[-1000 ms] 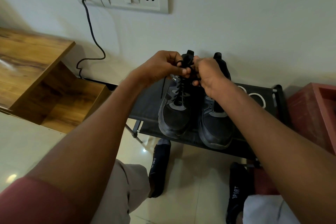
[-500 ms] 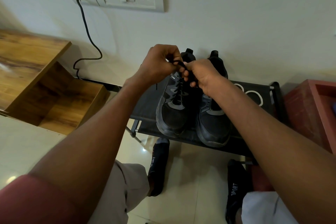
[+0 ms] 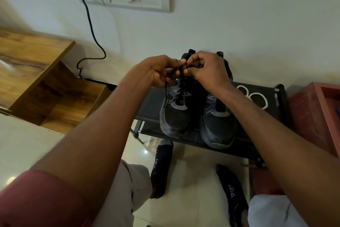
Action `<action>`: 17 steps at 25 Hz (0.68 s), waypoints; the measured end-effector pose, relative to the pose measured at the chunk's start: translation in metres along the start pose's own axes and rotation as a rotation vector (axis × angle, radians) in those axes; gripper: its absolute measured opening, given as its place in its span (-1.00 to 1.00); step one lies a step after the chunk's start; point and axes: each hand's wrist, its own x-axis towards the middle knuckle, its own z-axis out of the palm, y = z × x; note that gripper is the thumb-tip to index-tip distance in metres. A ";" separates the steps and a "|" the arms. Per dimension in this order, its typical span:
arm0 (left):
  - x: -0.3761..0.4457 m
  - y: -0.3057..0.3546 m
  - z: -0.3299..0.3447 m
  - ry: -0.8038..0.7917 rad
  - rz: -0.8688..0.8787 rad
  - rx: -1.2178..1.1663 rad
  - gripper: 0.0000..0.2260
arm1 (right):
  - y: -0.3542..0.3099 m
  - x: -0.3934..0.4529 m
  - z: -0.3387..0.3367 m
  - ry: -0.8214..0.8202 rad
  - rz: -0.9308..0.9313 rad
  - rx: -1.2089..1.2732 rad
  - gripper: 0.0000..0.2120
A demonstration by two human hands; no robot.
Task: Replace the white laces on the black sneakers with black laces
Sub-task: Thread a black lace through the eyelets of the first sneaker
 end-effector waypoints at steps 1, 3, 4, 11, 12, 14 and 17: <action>0.000 0.001 -0.001 0.002 0.006 0.002 -0.91 | -0.001 -0.001 0.001 0.030 -0.001 0.002 -0.86; -0.002 0.001 -0.001 -0.016 0.014 0.020 -0.90 | -0.005 -0.006 -0.001 0.061 -0.019 -0.009 -0.92; -0.004 0.002 -0.001 -0.019 0.019 0.037 -0.88 | -0.006 -0.009 -0.002 0.080 -0.033 -0.043 -0.94; 0.007 -0.005 -0.025 0.212 0.016 0.011 -0.80 | -0.006 -0.024 -0.041 0.363 0.397 -0.340 -0.91; 0.010 -0.008 -0.026 0.237 0.007 -0.029 -0.81 | -0.005 -0.028 -0.043 0.347 0.422 -0.360 -0.90; 0.016 -0.016 -0.027 0.284 0.007 -0.104 -0.81 | -0.005 -0.033 -0.042 0.323 0.441 -0.403 -0.87; 0.027 -0.024 -0.028 0.356 0.056 -0.194 -0.83 | -0.006 -0.036 -0.039 0.318 0.382 -0.448 -0.87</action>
